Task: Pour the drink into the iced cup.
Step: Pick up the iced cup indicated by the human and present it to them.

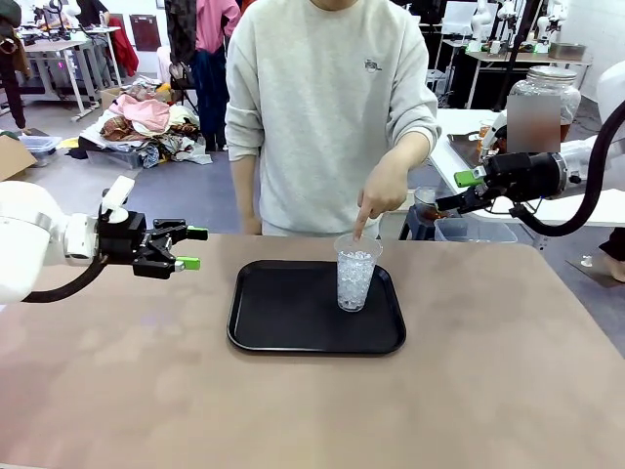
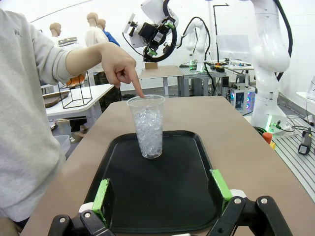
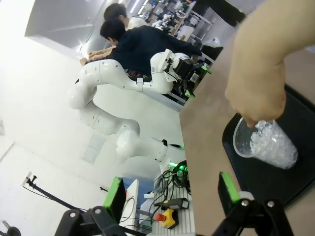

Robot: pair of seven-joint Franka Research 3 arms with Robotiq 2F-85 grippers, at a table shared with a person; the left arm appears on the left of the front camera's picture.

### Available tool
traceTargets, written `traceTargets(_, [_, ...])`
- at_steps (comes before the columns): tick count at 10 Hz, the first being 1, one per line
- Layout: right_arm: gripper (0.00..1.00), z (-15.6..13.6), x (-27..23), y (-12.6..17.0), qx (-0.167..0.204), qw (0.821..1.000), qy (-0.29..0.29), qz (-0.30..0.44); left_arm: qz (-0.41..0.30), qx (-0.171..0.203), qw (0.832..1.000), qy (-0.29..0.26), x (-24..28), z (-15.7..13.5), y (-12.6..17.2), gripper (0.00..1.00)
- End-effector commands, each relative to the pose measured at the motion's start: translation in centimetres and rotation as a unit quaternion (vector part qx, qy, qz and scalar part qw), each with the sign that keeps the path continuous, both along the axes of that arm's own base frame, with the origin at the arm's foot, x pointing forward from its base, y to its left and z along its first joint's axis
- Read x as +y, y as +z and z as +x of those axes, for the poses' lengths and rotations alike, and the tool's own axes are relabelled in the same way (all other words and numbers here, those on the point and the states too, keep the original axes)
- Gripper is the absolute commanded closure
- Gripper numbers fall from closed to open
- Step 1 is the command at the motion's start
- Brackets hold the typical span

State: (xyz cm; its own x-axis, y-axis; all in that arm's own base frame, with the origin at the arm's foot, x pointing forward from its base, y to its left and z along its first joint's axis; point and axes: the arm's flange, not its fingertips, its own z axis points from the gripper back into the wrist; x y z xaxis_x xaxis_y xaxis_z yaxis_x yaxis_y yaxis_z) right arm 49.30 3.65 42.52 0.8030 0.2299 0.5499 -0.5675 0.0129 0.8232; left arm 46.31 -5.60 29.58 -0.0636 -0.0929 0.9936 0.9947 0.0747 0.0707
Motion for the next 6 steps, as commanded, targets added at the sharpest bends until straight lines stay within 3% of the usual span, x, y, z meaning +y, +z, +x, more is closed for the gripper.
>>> traceTargets(1, [0.0,-0.3,0.3,-1.2,-0.097,0.994,0.003,0.048,0.001,0.003,1.0,0.005,-0.2,0.1,0.2,0.0])
traceTargets(3, [0.0,-0.5,0.0,-3.4,-0.2,0.976,-0.029,0.08,0.001,0.003,1.0,0.005,-0.2,0.1,0.2,0.0])
traceTargets(5, [0.0,-1.0,-0.4,-5.5,-0.31,0.944,-0.063,0.089,0.001,0.003,1.0,0.005,-0.2,0.1,0.2,0.0])
traceTargets(6, [0.0,-1.0,-0.4,-6.4,-0.344,0.931,-0.083,0.087,0.001,0.003,1.0,0.005,-0.2,0.1,0.2,0.0])
